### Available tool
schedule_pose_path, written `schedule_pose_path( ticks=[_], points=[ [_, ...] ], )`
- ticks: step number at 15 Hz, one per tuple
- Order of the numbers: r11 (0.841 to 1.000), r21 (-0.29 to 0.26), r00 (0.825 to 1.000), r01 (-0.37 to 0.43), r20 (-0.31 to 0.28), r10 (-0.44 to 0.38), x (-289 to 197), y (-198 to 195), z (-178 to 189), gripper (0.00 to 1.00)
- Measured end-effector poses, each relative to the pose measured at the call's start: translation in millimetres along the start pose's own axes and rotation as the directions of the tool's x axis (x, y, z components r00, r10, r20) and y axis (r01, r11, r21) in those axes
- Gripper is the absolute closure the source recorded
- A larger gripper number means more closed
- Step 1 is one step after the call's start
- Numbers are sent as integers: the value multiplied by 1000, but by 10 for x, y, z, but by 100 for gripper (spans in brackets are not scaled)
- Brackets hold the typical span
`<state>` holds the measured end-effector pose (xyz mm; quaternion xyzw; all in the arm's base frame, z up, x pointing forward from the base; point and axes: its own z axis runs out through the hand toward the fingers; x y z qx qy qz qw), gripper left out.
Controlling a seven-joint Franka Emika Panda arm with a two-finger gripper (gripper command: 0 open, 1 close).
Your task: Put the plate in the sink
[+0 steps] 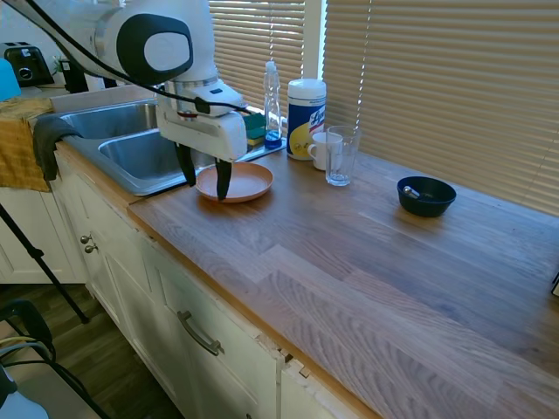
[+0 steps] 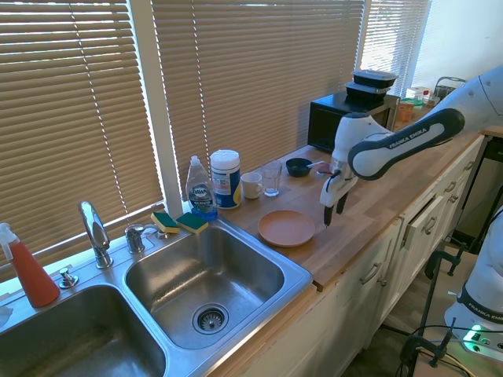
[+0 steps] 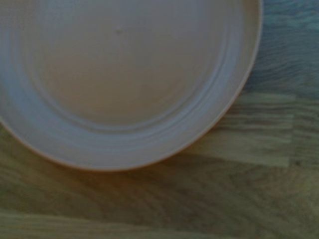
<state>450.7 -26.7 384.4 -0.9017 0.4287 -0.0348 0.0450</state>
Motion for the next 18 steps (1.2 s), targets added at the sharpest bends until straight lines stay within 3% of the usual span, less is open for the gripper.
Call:
schedule_pose_path(
  ticks=[6, 14, 15, 18],
  points=[
    [993, 116, 996, -10, 95, -1, 753, -415, 143, 0],
    [994, 107, 971, -24, 238, -2, 1191, -603, 621, 0],
    [995, 102, 968, -21, 250, -5, 1198, -605, 663, 100],
    [995, 101, 963, -14, 269, -14, 1207, -588, 755, 100]
  ],
)
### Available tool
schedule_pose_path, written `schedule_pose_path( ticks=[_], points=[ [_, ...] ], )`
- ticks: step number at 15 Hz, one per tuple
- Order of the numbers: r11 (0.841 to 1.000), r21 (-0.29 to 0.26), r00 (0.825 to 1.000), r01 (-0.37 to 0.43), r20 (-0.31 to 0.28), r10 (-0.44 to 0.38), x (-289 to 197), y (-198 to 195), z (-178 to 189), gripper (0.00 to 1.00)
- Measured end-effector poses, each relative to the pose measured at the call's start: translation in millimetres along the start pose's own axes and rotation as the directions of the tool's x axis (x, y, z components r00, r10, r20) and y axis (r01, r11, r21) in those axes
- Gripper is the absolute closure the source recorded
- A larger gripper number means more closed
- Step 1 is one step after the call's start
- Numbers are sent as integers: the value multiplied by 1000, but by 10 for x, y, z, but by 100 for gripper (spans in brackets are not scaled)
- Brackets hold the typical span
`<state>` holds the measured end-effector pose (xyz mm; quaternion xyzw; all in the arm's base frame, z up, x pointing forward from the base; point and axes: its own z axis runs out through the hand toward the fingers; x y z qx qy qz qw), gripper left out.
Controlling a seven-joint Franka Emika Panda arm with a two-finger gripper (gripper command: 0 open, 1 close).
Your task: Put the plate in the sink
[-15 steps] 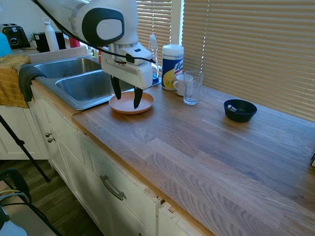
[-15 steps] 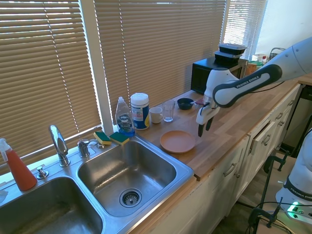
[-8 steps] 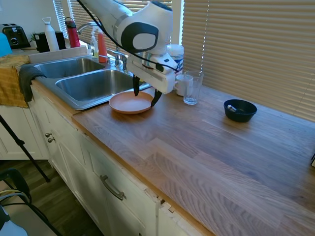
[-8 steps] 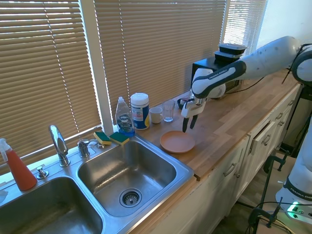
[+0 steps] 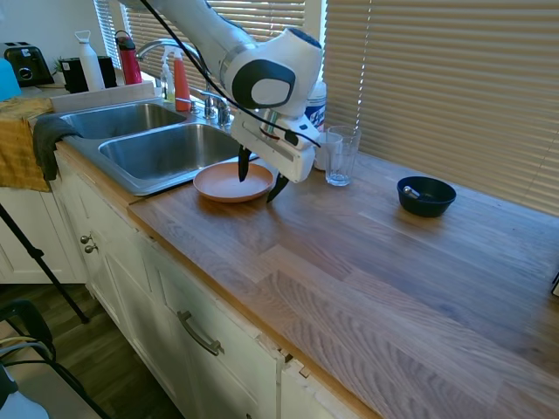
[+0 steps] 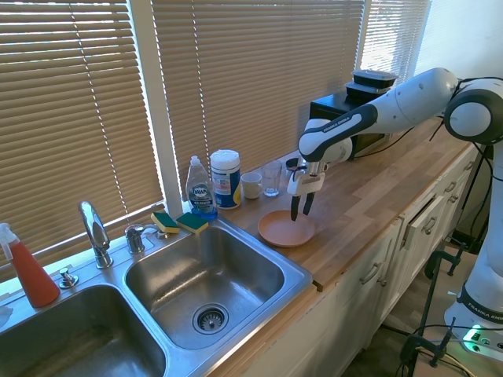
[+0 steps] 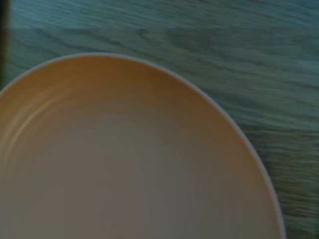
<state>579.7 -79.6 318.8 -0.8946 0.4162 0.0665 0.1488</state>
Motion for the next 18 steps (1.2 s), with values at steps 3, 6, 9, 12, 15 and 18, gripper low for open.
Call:
schedule_pose_path(
  ticks=[3, 6, 9, 12, 15, 18],
  points=[
    [1000, 8, 1000, 13, 17, -13, -5, -10, 13, 100],
    [1000, 8, 999, 18, 27, -18, -12, -26, 43, 100],
    [1000, 5, 999, 20, 38, -21, -8, -51, 69, 100],
    [1000, 12, 999, 18, 49, -19, 39, -13, 89, 100],
    [1000, 21, 998, 11, 64, -13, 115, 48, 96, 100],
    [1000, 30, 998, 10, 68, -12, 165, 103, 104, 100]
  ],
)
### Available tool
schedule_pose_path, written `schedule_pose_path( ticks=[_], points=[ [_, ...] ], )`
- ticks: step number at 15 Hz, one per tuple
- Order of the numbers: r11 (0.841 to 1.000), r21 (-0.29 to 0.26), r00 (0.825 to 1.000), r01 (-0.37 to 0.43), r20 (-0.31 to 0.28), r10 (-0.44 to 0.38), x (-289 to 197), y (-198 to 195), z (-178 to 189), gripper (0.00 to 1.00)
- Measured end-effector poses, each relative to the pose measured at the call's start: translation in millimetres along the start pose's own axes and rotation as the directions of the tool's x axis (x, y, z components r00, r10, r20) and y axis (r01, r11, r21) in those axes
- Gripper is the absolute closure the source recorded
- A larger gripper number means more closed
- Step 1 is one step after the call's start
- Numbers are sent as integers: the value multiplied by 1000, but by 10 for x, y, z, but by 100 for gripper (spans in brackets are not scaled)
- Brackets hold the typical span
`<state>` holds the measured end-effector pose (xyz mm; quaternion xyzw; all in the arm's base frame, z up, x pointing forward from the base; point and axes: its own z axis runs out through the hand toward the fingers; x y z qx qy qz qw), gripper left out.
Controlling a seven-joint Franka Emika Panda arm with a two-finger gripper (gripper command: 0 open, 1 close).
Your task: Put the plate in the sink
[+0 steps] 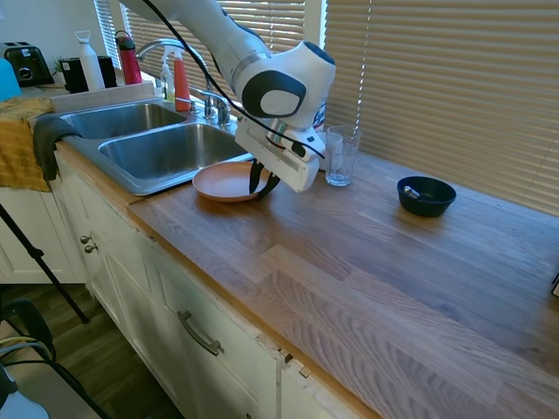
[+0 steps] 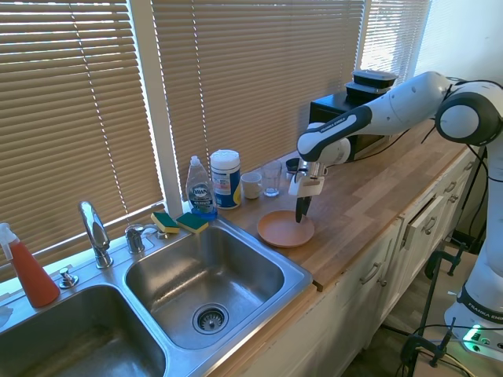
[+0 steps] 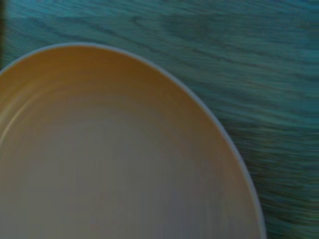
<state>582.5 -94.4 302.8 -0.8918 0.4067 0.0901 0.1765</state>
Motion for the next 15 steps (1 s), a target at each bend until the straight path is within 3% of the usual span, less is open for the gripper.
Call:
schedule_pose_path(
  ticks=[10, 15],
  points=[
    [998, 60, 998, 31, 57, -35, -25, -14, -164, 100],
    [992, 85, 995, 88, 45, -92, -398, -482, -494, 100]
  ],
)
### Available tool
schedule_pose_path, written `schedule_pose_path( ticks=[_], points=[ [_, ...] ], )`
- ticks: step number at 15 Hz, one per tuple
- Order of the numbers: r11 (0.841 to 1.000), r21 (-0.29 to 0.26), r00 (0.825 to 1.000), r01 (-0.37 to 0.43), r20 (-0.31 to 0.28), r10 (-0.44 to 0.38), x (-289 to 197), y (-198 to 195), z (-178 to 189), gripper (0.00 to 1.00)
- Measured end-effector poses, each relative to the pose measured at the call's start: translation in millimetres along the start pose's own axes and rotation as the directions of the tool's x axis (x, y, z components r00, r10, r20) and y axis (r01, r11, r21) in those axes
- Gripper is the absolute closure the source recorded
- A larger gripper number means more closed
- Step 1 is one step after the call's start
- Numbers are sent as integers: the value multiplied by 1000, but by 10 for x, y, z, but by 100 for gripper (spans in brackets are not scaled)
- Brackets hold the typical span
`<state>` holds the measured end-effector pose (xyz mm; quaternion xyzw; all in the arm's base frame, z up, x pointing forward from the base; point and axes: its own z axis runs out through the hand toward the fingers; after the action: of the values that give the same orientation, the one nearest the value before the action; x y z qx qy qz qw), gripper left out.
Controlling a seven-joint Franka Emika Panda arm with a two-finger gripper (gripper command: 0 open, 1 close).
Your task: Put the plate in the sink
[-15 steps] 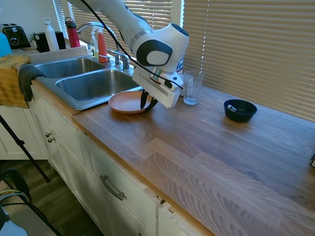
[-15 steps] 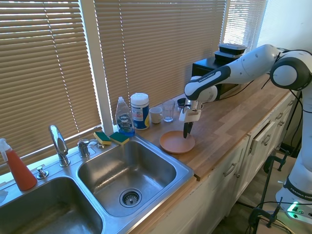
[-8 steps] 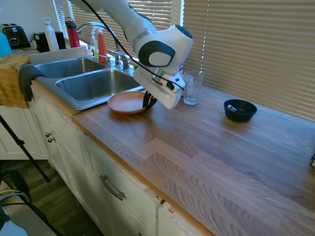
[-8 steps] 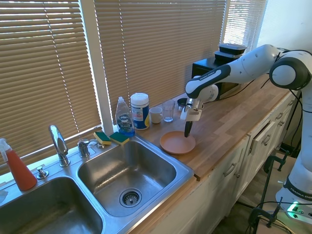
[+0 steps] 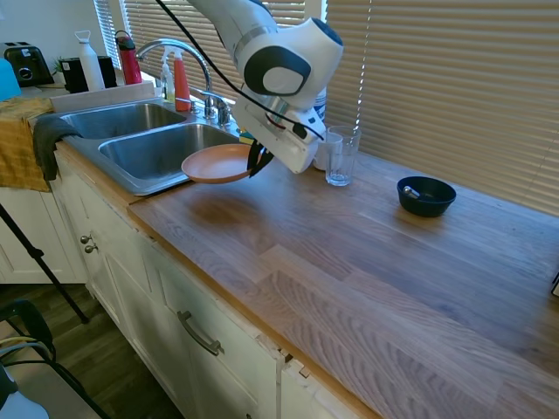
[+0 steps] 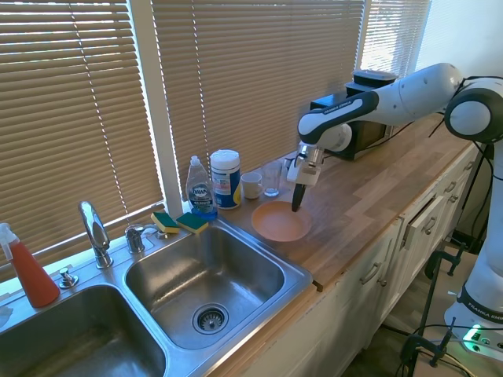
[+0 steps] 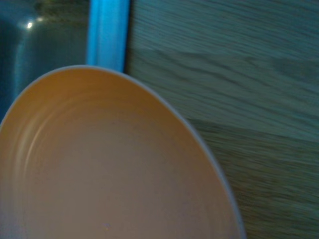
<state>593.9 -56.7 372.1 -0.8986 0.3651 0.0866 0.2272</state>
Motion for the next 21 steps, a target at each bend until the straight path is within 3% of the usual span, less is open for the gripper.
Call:
schedule_pose_path(
  ticks=[6, 12, 17, 18, 21],
  points=[
    [991, -117, 996, 66, -49, -72, -757, -1179, 312, 100],
    [960, -258, 988, 107, -82, -132, -1001, -2052, 1360, 100],
    [930, -358, 986, 86, -101, -130, -961, -2361, 2180, 100],
    [924, -375, 986, 77, -107, -126, -929, -2373, 2315, 0],
    [909, -414, 987, 56, -114, -113, -827, -2381, 2581, 0]
  ],
)
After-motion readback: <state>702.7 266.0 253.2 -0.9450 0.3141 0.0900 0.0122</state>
